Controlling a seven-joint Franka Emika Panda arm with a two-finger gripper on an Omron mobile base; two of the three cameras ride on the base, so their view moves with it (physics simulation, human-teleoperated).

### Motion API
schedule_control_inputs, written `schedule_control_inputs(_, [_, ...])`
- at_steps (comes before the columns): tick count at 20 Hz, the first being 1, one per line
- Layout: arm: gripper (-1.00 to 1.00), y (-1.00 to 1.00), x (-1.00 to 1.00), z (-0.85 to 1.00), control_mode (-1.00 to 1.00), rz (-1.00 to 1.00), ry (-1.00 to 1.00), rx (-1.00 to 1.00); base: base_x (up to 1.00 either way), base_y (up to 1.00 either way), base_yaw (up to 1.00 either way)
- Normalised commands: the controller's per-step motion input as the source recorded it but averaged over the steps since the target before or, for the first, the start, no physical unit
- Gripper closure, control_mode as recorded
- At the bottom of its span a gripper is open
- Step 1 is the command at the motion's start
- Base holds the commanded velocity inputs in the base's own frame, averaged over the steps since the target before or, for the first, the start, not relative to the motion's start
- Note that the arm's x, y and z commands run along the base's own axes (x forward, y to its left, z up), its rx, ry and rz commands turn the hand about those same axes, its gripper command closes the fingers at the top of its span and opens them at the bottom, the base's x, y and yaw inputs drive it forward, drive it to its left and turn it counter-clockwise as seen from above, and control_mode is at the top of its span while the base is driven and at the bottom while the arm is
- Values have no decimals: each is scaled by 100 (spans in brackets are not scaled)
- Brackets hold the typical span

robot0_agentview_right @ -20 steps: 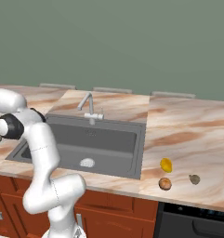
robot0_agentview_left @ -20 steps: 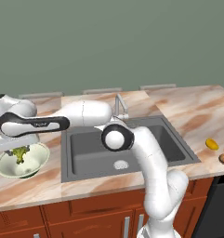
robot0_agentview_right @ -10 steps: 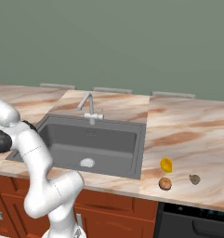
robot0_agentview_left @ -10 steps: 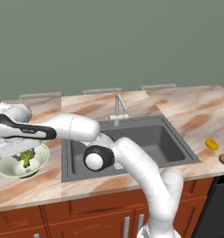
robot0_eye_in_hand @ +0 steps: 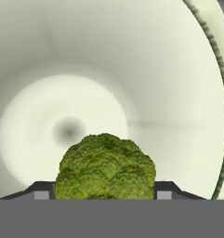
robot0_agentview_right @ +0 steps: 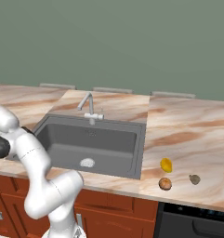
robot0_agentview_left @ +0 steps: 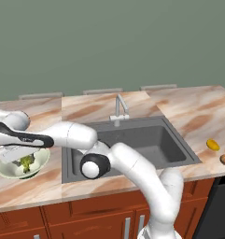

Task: There is a mixed pile of frozen fruits and vegetables on the counter. Locate all the frozen vegetables and place the items in a bowl on the counter. Take all the frozen fruits and defrost them in a running sink.

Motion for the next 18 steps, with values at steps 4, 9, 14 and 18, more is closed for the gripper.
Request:
schedule_control_inputs(4, [-100, 2, 0, -6, -100, 0, 0, 0, 0, 0, 0])
schedule_control_inputs(9, [-100, -23, 0, 40, -100, 0, -5, 0, 0, 0, 0])
schedule_control_inputs(14, [-100, -36, -1, 77, -100, 3, -18, 8, 0, 0, 0])
schedule_control_inputs(18, [-100, -64, -10, 69, -100, 4, -16, 11, 0, 0, 0])
